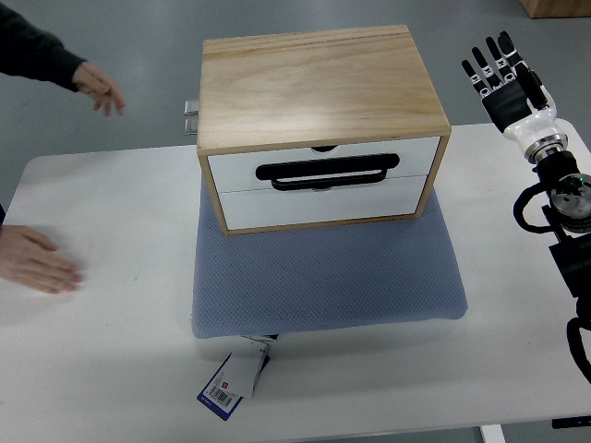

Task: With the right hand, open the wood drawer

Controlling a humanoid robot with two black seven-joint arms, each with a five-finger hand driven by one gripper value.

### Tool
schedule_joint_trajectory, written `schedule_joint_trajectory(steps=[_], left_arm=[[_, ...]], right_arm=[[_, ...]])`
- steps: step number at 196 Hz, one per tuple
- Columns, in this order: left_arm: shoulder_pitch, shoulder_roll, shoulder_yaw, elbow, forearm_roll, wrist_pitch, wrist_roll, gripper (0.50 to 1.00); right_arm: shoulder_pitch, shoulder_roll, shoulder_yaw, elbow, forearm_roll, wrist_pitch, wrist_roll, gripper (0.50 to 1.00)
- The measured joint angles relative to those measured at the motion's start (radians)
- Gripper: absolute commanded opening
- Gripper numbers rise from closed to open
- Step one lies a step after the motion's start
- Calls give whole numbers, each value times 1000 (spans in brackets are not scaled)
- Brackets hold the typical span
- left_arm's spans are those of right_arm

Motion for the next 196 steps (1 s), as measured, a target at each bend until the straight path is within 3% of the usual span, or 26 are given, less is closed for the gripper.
schedule_joint_trajectory(steps=[81, 101, 138, 168, 196], left_arm=[[0, 0, -1, 0, -9, 2, -1, 1000], [0, 0, 0, 0, -9, 2, -2, 1000], [0, 0, 0, -24, -7, 1, -2, 1000], [-3, 0, 0, -35, -6, 0, -2, 1000], [-8, 0, 0, -45, -6, 0, -1, 1000]], right_arm=[[17, -24, -36, -1, -7, -3, -7, 944], [59, -77, -129, 0, -68, -2, -23, 944], [230, -221, -352, 20, -220, -1, -110, 944], [392, -363, -524, 122, -312, 14, -176, 944], [594, -489, -784, 314, -388, 40, -259, 940]])
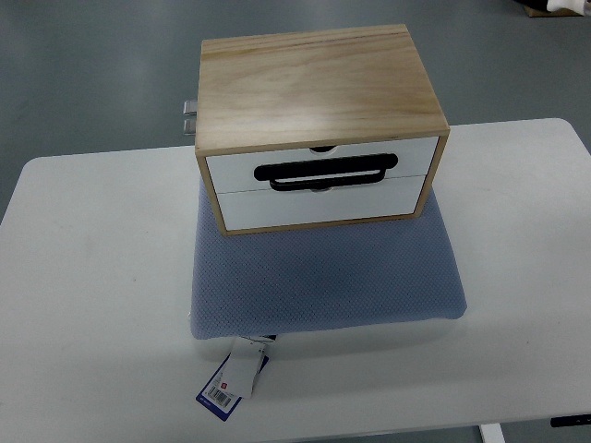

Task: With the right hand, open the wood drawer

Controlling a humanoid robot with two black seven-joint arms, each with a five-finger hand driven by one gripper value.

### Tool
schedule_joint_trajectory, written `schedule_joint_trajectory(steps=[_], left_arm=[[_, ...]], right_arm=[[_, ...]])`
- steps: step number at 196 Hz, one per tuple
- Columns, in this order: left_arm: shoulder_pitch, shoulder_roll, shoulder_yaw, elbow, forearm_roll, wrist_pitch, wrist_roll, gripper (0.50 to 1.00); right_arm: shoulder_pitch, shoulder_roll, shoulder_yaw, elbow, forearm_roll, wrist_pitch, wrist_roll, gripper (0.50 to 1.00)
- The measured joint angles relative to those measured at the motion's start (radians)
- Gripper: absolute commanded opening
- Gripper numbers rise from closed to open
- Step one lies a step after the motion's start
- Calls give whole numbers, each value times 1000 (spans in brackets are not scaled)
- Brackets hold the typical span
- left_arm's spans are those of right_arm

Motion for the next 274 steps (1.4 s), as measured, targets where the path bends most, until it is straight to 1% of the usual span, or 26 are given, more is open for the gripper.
schedule_joint_trajectory(steps=[18, 37, 53, 69, 92, 112, 152, 184, 230, 274], left_arm=[[-3, 0, 0, -6, 0, 0, 0, 1000], [-3, 0, 0, -7, -1, 0, 0, 1000], [-3, 0, 0, -7, -2, 0, 0, 1000], [-3, 0, 0, -5, -2, 0, 0, 1000], [-3, 0, 0, -5, -2, 0, 0, 1000], [-3, 0, 0, -5, -2, 0, 0, 1000], [-3, 0, 0, -1, -2, 0, 1, 1000], [-3, 0, -1, 2, -2, 0, 1, 1000], [-3, 0, -1, 2, -2, 0, 1, 1000], [-3, 0, 0, 1, -2, 0, 1, 1000]], right_arm=[[158, -32, -190, 106, -10, 2, -88, 940], [336, -35, -387, 199, -8, -12, -230, 936], [441, -27, -501, 287, -2, -22, -321, 932], [516, -4, -592, 378, 15, -35, -362, 930], [592, 49, -706, 498, 74, -68, -377, 928], [609, 106, -753, 550, 131, -107, -378, 930], [592, 237, -788, 561, 230, -229, -378, 932], [548, 269, -789, 561, 279, -294, -378, 934], [478, 263, -794, 556, 266, -314, -378, 936], [453, 245, -833, 550, 199, -298, -378, 936]])
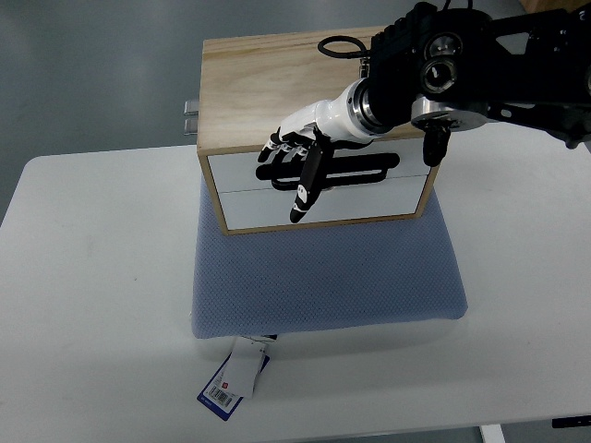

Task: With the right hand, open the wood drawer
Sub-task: 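Reach the right hand to the black handle of the upper white drawer, then hook the right hand fingers around the black drawer handle, then pull the upper drawer toward the robot with the right hand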

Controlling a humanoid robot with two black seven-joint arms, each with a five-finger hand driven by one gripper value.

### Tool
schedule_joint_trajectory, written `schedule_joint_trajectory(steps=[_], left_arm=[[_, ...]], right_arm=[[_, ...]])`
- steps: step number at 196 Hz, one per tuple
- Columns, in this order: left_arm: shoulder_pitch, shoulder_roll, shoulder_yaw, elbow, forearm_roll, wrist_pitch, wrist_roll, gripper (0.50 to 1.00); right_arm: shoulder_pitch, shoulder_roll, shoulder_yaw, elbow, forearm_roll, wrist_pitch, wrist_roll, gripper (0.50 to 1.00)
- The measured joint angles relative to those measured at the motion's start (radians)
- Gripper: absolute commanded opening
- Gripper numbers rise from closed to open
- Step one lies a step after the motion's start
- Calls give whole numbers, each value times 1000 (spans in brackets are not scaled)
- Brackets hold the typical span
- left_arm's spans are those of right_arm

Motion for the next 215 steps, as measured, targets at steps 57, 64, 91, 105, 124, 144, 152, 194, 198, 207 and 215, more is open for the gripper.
schedule_joint_trajectory(steps=[57, 64, 91, 105, 124, 144, 152, 194, 198, 207, 215], left_arm=[[0, 0, 0, 1, 0, 0, 0, 1000], [0, 0, 0, 1, 0, 0, 0, 1000], [0, 0, 0, 1, 0, 0, 0, 1000], [0, 0, 0, 0, 0, 0, 0, 1000], [0, 0, 0, 0, 0, 0, 0, 1000], [0, 0, 0, 0, 0, 0, 0, 1000], [0, 0, 1, 0, 0, 0, 0, 1000], [0, 0, 2, 1, 0, 0, 0, 1000], [0, 0, 2, 1, 0, 0, 0, 1000], [0, 0, 2, 1, 0, 0, 0, 1000], [0, 0, 2, 1, 0, 0, 0, 1000]], right_arm=[[-28, -19, -23, -3, -42, 32, 0, 936], [-31, -19, -24, -4, -47, 33, 0, 936], [-44, -21, -34, -7, -67, 34, 0, 936], [-50, -23, -42, -9, -79, 35, 0, 936], [-57, -31, -45, -12, -85, 40, 0, 938], [-60, -41, -45, -12, -80, 73, 0, 938], [-60, -45, -45, -12, -76, 89, 0, 936], [-52, -71, -36, 6, -39, 199, 0, 936], [-51, -74, -36, 10, -33, 210, 0, 936], [-49, -80, -35, 22, -19, 235, 0, 936], [-47, -85, -34, 31, -10, 248, 0, 936]])
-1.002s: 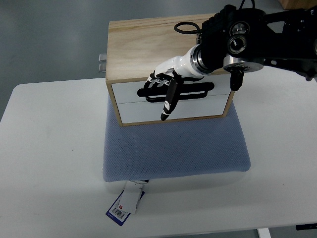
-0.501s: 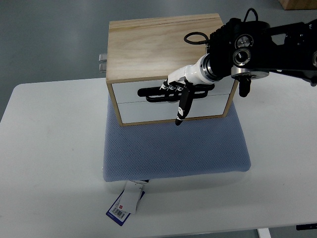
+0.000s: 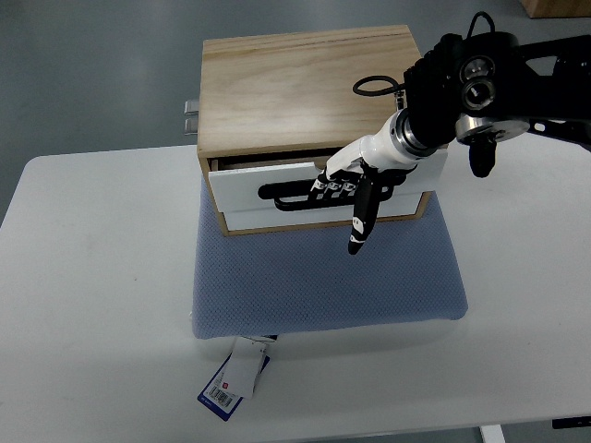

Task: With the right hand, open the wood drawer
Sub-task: 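Pull the upper drawer toward the robot with the right hand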

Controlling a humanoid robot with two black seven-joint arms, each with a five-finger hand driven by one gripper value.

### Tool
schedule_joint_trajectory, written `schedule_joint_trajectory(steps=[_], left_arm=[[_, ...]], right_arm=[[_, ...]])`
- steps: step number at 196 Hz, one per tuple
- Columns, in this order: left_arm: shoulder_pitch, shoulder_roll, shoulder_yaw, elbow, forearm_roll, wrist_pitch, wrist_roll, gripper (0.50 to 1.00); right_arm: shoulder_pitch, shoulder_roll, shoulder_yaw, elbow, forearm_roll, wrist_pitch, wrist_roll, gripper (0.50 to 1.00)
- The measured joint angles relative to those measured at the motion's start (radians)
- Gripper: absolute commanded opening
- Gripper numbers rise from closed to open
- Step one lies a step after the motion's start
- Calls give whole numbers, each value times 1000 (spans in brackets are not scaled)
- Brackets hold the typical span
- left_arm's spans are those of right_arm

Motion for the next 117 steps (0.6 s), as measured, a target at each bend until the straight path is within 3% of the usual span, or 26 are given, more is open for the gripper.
schedule_joint_trajectory(steps=[117], left_arm=[[-6, 0, -5, 4, 0, 1, 0, 1000]], right_arm=[[90, -75, 3, 132, 86, 110, 0, 936]])
